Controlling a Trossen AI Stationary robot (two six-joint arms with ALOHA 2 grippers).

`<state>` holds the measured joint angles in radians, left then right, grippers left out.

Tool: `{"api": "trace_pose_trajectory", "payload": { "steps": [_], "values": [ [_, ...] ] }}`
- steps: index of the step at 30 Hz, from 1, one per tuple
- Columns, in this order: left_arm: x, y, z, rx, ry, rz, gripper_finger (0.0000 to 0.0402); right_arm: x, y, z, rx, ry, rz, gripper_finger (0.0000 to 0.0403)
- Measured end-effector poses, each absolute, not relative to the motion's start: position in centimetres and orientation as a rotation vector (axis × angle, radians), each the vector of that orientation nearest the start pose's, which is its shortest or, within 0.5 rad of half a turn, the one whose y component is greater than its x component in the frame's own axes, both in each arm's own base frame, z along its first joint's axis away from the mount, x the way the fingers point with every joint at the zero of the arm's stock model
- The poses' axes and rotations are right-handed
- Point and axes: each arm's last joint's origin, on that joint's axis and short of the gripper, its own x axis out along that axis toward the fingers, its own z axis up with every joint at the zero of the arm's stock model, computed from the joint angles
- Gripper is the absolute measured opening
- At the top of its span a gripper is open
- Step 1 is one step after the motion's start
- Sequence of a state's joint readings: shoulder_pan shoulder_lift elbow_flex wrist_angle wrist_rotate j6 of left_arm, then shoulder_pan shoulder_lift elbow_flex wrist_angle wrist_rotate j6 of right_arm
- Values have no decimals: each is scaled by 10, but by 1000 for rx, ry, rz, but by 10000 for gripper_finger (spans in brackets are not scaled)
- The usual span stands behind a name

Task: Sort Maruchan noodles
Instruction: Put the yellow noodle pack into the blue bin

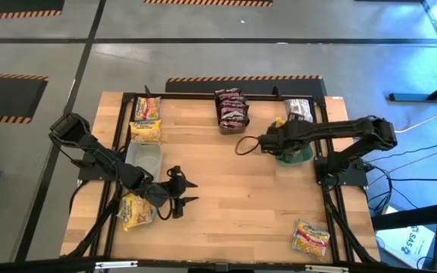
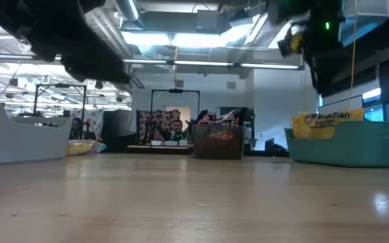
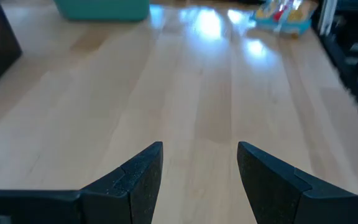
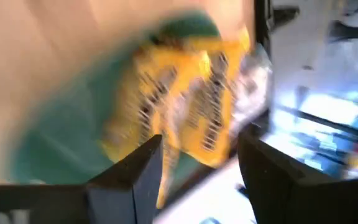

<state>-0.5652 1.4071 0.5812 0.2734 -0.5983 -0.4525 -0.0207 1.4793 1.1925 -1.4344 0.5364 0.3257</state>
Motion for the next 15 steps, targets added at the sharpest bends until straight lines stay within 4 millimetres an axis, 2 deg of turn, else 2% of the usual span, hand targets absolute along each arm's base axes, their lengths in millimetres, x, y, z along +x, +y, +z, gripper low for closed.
{"api": "trace_pose_trajectory", "payload": {
  "steps": [3,6,11,15],
  "values": [
    [235,-128,178,-90,417,136,202,245,3,270,-131,1360,-630,174],
    [238,-126,178,-63,400,139,202,261,31,264,-140,1114,-554,166],
    [245,-121,180,-62,366,140,202,286,73,239,-180,740,-382,157],
    [252,-120,187,-54,389,140,202,291,89,217,-166,542,-249,156]
  ]
}}
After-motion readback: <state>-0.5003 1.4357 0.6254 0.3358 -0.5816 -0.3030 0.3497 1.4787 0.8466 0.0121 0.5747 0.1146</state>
